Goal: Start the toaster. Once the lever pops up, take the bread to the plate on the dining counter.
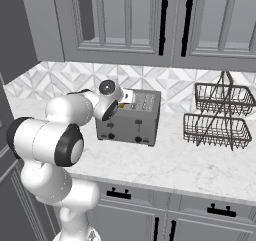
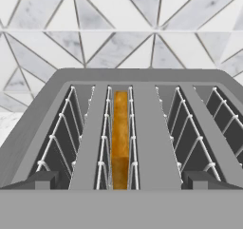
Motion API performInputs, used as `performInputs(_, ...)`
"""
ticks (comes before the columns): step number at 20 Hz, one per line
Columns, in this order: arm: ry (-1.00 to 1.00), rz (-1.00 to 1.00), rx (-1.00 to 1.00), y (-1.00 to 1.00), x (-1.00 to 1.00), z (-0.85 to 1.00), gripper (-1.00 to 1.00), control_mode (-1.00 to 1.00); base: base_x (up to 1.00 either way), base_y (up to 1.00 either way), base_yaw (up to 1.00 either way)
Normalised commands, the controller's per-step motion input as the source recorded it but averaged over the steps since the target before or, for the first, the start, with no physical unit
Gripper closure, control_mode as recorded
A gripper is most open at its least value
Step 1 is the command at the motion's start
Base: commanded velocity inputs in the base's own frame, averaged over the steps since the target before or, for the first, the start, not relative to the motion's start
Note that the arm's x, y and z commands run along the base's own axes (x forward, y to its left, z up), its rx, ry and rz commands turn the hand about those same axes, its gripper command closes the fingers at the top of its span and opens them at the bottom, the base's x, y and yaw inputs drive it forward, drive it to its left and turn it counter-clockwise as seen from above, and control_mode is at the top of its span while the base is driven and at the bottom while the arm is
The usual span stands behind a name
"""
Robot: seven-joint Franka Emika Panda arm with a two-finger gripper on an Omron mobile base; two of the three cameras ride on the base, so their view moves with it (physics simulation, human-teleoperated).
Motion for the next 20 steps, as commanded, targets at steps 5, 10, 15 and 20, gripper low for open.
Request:
performInputs(5,0.00,0.00,0.00,0.00,0.00,0.00,-1.00,-1.00,0.00,0.00,0.00)
performInputs(10,0.00,0.00,0.00,0.00,0.00,0.00,-1.00,-1.00,0.00,0.00,0.00)
performInputs(15,0.00,0.00,0.00,0.00,0.00,0.00,-1.00,-1.00,0.00,0.00,0.00)
performInputs(20,0.00,0.00,0.00,0.00,0.00,0.00,-1.00,-1.00,0.00,0.00,0.00)
